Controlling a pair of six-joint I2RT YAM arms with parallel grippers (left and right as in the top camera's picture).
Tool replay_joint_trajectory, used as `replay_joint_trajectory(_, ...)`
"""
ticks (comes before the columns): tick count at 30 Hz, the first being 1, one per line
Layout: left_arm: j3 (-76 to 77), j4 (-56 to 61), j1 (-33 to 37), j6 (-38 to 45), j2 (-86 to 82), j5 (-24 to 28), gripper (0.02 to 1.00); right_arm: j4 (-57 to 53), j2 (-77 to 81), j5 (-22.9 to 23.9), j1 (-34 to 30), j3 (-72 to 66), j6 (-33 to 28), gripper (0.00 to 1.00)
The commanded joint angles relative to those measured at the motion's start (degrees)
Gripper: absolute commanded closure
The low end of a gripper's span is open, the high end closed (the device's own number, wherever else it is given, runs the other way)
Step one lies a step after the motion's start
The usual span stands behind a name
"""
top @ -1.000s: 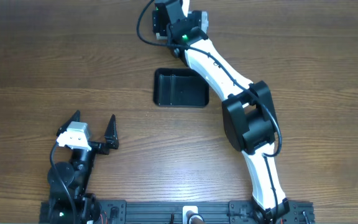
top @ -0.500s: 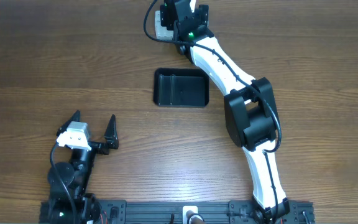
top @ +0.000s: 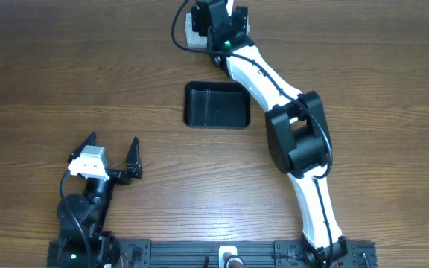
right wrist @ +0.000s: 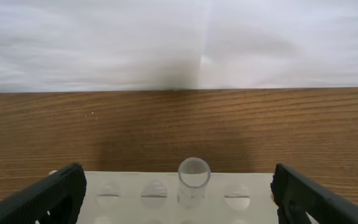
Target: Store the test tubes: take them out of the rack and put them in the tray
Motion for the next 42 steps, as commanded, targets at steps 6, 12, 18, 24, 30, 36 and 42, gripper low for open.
replay_joint_trajectory(6,-0.28,-0.09,0.42,-0.59,-0.39,0.92,0.018,0.79,1.81,0.33,0.35,1.60,-0.37,0.202)
replay_joint_trajectory(12,-0.28,-0.09,0.42,-0.59,-0.39,0.92,0.018,1.07,1.81,0.35,0.35,1.60,-0.37,0.428)
replay_joint_trajectory(18,-0.28,-0.09,0.39,-0.59,-0.39,0.92,0.018,1.03,1.81,0.46,0.24,1.60,-1.07,0.590)
replay_joint_trajectory(24,-0.28,-0.09,0.42,-0.59,-0.39,0.92,0.018,0.96,1.81,0.66,0.04,1.60,-2.38,0.638)
replay_joint_trajectory(30,-0.28,-0.09,0.42,-0.59,-0.39,0.92,0.018,0.52,1.81,0.66,-0.52,1.60,-2.38,0.663)
replay_joint_trajectory(36,-0.28,-0.09,0.39,-0.59,-0.39,0.92,0.020,0.74,1.81,0.81,-0.79,1.60,-3.02,0.711)
replay_joint_trajectory(42,-0.28,-0.09,0.42,-0.59,-0.39,0.92,0.020,0.81,1.81,0.83,-1.20,1.60,-3.26,0.728)
